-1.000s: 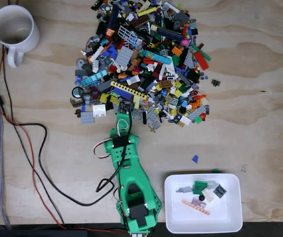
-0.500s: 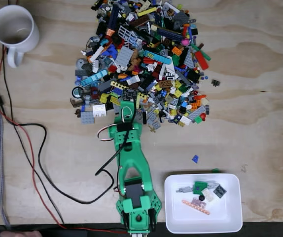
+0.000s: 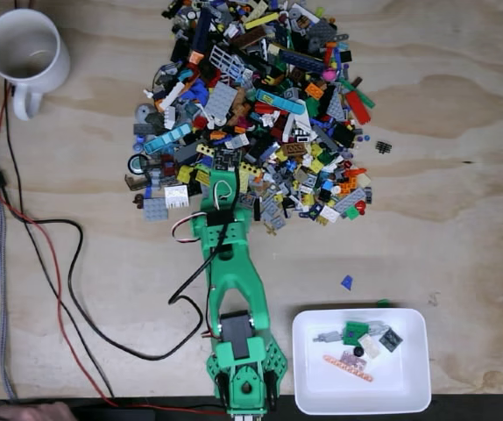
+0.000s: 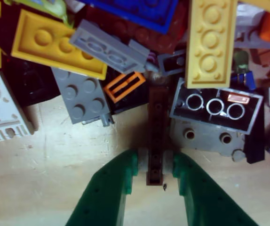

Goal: Find the closest Lego and put it in the bin.

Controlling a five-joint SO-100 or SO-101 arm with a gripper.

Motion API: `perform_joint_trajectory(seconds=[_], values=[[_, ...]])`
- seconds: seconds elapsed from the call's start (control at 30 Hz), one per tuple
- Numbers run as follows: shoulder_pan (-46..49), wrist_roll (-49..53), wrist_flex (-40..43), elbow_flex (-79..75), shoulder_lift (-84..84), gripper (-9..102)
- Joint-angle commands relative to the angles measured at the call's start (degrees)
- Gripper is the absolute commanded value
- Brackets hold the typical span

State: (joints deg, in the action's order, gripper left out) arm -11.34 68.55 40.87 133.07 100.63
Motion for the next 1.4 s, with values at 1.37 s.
perform_joint_trajectory(seconds=[1.37], values=[[95.19,25.66,32.43,-0.53,45.88,3]])
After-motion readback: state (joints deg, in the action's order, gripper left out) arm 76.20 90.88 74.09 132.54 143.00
